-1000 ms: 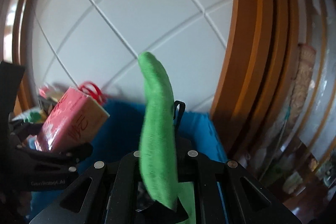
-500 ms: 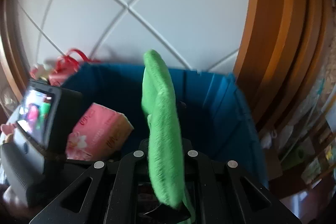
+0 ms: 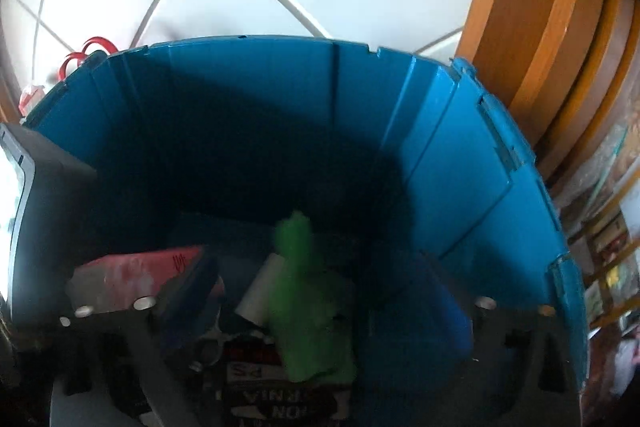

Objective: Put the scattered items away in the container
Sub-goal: 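Open the left gripper to drop the tissue pack while the right drops the plush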

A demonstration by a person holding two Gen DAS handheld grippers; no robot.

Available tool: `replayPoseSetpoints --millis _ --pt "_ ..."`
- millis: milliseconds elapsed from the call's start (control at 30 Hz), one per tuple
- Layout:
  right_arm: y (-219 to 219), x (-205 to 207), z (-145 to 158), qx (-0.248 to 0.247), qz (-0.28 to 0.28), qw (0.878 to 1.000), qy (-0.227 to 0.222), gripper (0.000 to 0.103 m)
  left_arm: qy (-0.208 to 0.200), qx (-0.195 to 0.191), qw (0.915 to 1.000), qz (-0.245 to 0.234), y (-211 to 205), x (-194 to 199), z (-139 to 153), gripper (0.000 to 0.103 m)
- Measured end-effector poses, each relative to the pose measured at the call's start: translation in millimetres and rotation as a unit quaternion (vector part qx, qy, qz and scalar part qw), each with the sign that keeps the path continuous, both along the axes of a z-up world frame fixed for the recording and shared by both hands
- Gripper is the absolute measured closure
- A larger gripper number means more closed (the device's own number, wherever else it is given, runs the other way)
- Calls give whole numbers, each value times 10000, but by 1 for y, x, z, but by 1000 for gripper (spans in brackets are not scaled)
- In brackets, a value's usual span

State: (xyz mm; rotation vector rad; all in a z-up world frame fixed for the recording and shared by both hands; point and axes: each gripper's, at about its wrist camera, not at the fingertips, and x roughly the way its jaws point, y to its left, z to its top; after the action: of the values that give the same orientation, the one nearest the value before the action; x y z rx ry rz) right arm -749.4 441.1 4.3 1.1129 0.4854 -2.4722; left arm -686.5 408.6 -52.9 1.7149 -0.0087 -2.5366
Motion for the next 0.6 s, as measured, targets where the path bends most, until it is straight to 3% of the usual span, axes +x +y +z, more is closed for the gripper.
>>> replayPoseSetpoints --millis 600 --pt "-4 -10 3 -32 -41 9997 -225 0 -1 -145 9999 25 -4 -2 0 6"
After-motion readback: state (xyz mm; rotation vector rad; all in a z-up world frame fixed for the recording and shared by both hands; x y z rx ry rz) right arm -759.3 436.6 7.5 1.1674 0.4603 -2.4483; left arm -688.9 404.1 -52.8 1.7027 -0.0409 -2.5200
